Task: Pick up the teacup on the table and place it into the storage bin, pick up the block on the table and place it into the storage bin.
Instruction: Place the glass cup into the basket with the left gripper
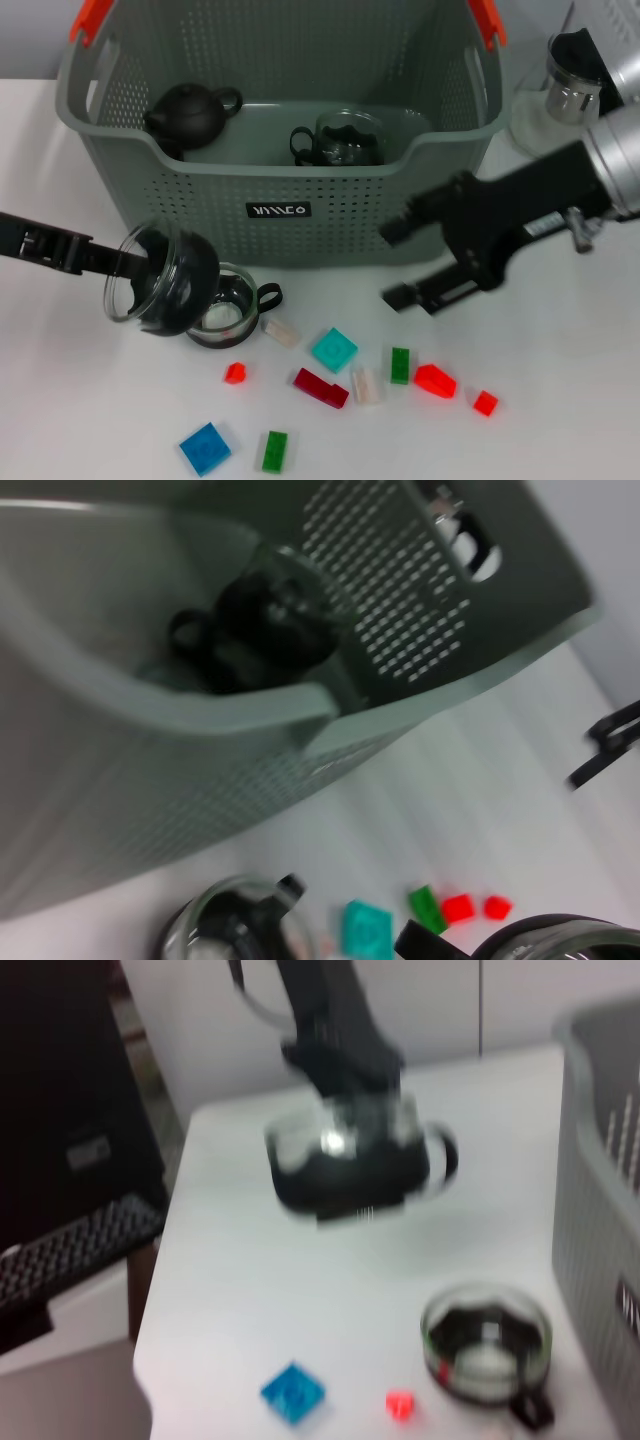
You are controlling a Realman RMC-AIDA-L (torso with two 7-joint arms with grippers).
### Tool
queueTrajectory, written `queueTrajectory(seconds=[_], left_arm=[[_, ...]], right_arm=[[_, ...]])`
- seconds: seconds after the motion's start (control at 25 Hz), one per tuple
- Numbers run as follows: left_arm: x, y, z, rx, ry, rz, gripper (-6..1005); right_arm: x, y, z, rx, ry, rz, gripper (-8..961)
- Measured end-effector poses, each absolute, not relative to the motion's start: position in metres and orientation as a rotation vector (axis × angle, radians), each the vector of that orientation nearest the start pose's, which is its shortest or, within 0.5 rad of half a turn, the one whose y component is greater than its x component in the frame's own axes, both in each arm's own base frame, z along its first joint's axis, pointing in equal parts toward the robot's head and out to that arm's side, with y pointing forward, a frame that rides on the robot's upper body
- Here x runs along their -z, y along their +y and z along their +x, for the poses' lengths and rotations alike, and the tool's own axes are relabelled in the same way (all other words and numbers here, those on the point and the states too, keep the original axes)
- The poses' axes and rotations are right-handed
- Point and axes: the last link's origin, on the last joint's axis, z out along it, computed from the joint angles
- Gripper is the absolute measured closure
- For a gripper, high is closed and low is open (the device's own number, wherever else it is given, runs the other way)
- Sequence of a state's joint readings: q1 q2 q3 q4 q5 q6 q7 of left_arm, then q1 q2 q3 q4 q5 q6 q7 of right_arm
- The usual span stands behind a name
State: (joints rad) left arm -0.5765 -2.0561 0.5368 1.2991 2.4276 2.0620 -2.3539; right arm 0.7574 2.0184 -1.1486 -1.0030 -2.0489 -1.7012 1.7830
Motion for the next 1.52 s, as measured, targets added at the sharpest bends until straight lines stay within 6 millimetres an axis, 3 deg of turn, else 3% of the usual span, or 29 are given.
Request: queueTrajectory(seconds=[0.24, 0.52, 0.76, 1.04, 1.32, 1.52], left_arm=[[-0.112, 0.313, -0.22, 0.357, -1.433, -2.69, 949], [-0.12, 0.345, -0.177, 0.494, -1.259, -2.785, 948], [-0.118, 0.395, -0.147, 0.381, -1.095, -2.707, 948], [-0.103, 0.441, -0.133, 0.268, -1.015, -2.577, 949], [-0.071, 0.47, -0.123, 0.078, -0.893, -2.492, 949], [-0.044, 0.479, -0.121, -0.032, -0.827, -2.458, 951]], right_arm=[[-0.013, 0.352, 0.159, -0.059, 0.383, -3.22, 146], [-0.023, 0.351, 0.165, -0.112, 0.451, -3.209, 147], [-0.026, 0.35, 0.171, -0.069, 0.54, -3.196, 146], [-0.026, 0.35, 0.172, -0.061, 0.617, -3.188, 146], [-0.026, 0.35, 0.173, -0.028, 0.637, -3.184, 146], [-0.024, 0.351, 0.173, -0.006, 0.645, -3.179, 146]])
